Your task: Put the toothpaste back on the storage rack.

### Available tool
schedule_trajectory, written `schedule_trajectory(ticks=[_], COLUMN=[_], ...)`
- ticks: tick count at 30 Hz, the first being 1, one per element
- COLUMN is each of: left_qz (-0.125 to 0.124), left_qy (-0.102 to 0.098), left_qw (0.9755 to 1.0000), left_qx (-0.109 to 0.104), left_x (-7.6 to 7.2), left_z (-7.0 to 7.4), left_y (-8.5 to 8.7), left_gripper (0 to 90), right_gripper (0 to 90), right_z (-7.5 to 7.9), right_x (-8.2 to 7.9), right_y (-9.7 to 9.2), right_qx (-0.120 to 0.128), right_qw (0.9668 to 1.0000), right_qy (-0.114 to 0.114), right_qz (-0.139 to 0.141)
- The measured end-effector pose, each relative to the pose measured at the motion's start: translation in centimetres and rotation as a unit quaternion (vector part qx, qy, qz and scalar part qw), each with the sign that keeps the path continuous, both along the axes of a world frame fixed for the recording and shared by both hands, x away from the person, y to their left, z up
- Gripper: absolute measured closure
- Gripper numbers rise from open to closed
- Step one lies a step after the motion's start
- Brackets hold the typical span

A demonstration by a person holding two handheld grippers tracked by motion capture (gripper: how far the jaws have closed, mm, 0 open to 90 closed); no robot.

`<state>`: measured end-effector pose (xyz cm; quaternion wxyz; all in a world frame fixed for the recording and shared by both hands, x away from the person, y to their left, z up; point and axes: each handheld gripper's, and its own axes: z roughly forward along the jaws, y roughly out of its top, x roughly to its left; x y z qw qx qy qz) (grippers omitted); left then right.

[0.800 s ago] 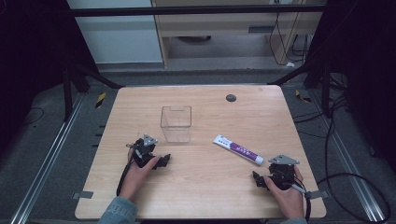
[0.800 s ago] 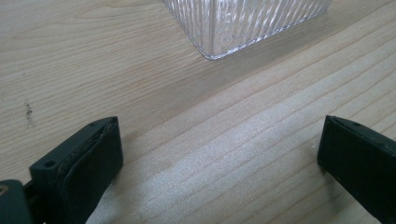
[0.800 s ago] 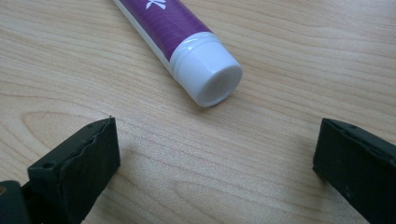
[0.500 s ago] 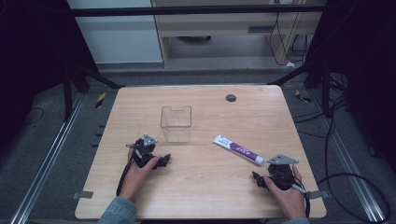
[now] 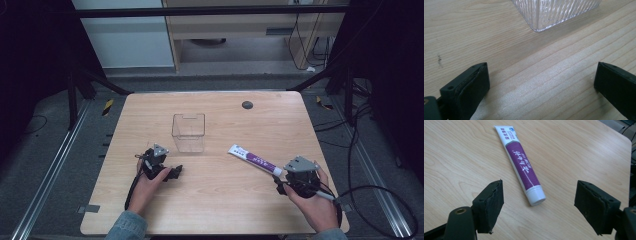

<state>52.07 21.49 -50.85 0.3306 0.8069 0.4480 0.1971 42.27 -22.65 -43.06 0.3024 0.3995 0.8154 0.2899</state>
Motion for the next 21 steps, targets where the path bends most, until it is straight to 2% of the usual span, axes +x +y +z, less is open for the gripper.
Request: schedule_trajectory(ticks=[2, 10, 14, 18, 21], left_qz=[0.000, 0.000, 0.000, 0.001, 0.001], left_qy=[0.000, 0.000, 0.000, 0.000, 0.000], left_qw=[1.0000, 1.0000, 1.0000, 1.0000, 1.0000], left_qx=[0.000, 0.000, 0.000, -0.001, -0.001], left_x=[0.0, 0.0, 0.0, 0.0, 0.0], left_z=[0.0, 0.0, 0.0, 0.0, 0.0], left_y=[0.0, 0.0, 0.0, 0.0, 0.0], left_gripper=[0.0, 0.0, 0.0, 0.0, 0.0], right_gripper=[23.9, 25.0, 24.6, 23.7, 24.4], right_z=[0.4, 1.7, 2.7, 2.6, 2.5], right_x=[0.7, 2.6, 4.6, 6.1, 6.7], right_y=[0.2, 0.4, 0.8, 1.3, 1.7], right_qx=[-0.011, -0.008, -0.020, -0.025, -0.030], right_qw=[0.9999, 0.9993, 0.9976, 0.9957, 0.9951], right_qy=[0.004, 0.034, 0.060, 0.081, 0.085], right_qz=[0.002, 0.013, 0.028, 0.037, 0.040])
